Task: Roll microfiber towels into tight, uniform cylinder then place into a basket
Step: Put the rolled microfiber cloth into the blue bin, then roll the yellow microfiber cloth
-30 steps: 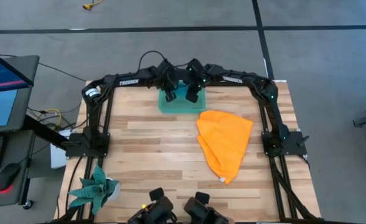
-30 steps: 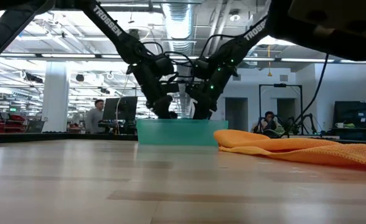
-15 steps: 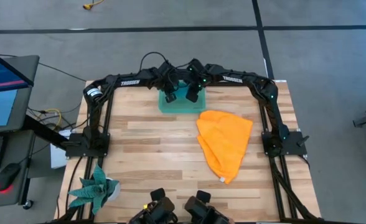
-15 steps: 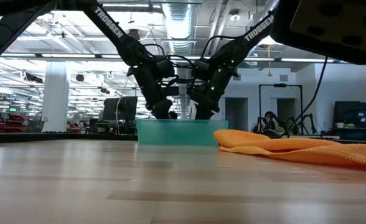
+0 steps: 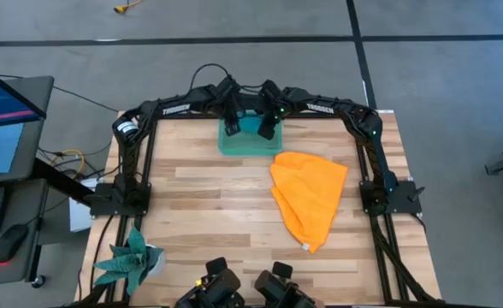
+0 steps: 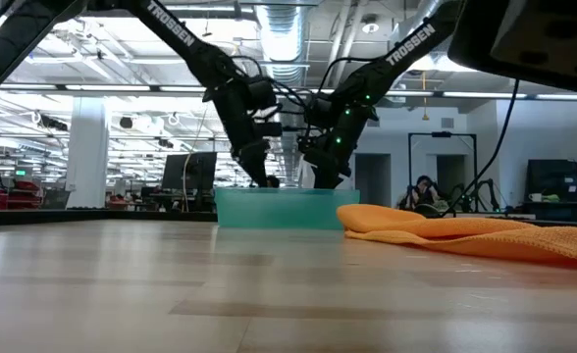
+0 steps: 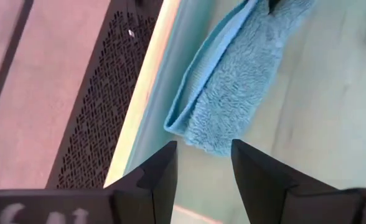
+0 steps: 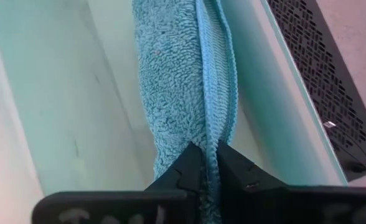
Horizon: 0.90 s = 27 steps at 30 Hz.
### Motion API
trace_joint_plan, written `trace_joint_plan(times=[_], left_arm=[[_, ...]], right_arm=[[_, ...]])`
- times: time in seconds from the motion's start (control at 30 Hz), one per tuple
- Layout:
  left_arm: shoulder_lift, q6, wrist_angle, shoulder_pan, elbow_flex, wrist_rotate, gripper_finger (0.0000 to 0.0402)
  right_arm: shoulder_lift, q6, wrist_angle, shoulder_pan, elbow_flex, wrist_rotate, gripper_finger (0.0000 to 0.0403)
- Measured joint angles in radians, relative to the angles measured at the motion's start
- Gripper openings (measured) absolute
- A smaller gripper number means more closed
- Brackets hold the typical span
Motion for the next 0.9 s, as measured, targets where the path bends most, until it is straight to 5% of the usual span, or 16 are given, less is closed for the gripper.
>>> trace_joint_plan(times=[0.23, 0.63, 0.9], left_arm=[[-0.041, 0.016, -0.155, 0.000, 0.048, 0.009, 0.0137], [-0.169, 0.009, -0.251, -0.006, 0.048, 0.014, 0.0137], [-0.201, 0.009, -0.284, -0.016, 0.048, 0.015, 0.0137]], right_arm=[[0.000, -0.025, -0.009, 0.001, 0.000, 0.008, 0.0081], [-0.002, -0.018, -0.040, 0.003, 0.000, 0.079, 0.0198], [-0.006, -0.005, -0.193, 0.001, 0.084, 0.079, 0.0223]])
